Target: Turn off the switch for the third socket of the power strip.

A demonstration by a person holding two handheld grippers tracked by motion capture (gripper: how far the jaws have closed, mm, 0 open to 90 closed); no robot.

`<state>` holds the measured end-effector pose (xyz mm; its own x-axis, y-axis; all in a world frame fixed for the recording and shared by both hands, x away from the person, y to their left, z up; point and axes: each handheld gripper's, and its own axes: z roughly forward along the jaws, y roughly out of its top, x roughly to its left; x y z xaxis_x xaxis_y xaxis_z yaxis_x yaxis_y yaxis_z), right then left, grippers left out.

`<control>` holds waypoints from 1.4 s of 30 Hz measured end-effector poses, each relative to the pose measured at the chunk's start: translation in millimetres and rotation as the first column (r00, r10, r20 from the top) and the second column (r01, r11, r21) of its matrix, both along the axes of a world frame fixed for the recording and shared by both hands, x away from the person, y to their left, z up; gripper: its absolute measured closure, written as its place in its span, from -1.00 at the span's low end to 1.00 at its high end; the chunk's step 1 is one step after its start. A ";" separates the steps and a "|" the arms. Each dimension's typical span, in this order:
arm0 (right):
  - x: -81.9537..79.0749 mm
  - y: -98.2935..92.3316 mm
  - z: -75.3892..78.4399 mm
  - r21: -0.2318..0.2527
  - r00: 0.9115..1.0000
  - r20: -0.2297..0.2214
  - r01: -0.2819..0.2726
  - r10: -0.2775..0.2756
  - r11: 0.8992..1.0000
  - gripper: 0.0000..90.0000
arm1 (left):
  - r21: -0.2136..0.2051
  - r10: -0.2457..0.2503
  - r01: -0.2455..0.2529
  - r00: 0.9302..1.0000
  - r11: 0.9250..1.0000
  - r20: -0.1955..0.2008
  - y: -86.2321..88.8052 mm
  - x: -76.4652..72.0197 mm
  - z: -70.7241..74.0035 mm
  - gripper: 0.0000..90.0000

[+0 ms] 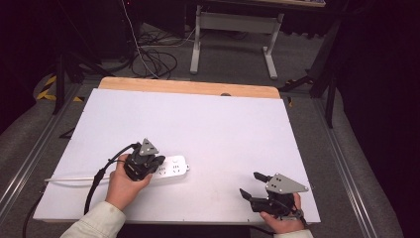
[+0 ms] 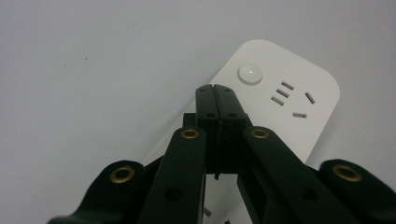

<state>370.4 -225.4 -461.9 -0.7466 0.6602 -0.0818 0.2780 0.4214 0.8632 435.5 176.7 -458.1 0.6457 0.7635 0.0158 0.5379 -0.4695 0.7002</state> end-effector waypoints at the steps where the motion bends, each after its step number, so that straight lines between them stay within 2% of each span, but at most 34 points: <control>1: 0.0 0.0 0.0 0.000 1.000 0.000 0.000 0.000 1.000 -0.37 | 0.005 -0.001 0.001 1.000 1.000 0.005 -0.3 -0.2 -0.3 1.00; 9: -0.1 0.1 0.0 -0.002 1.000 -0.001 -0.003 0.003 1.000 -0.37 | 0.021 -0.009 0.009 1.000 1.000 0.018 -1.7 -0.5 -2.1 1.00; 17: -0.3 0.2 0.0 -0.001 1.000 -0.003 -0.005 0.005 1.000 -0.37 | 0.059 -0.007 0.005 0.999 0.998 0.044 -4.7 -2.9 -2.5 1.00; 19: -0.2 0.3 -0.2 0.000 1.000 -0.004 -0.006 0.006 1.000 -0.37 | 0.051 -0.004 0.002 0.999 0.999 0.039 -4.9 -3.1 -2.8 1.00; 21: -0.3 0.4 -0.2 0.000 1.000 -0.004 -0.007 0.007 1.000 -0.37 | 0.063 -0.007 0.004 0.999 0.998 0.044 -4.7 -3.1 -2.5 1.00; 30: -0.4 0.8 -0.5 0.001 1.000 -0.007 -0.004 0.004 1.000 -0.37 | 0.069 0.002 -0.006 0.998 0.998 0.060 -7.8 -5.7 -3.9 1.00; 31: -0.3 0.8 -0.6 0.002 1.000 -0.008 -0.005 0.005 1.000 -0.37 | 0.083 0.000 -0.005 0.998 0.997 0.062 -7.7 -5.9 -3.4 1.00; 42: -0.1 1.0 -0.9 0.000 1.000 -0.009 -0.005 0.005 1.000 -0.37 | 0.085 0.005 -0.011 0.998 0.996 0.067 -9.5 -6.5 -4.1 1.00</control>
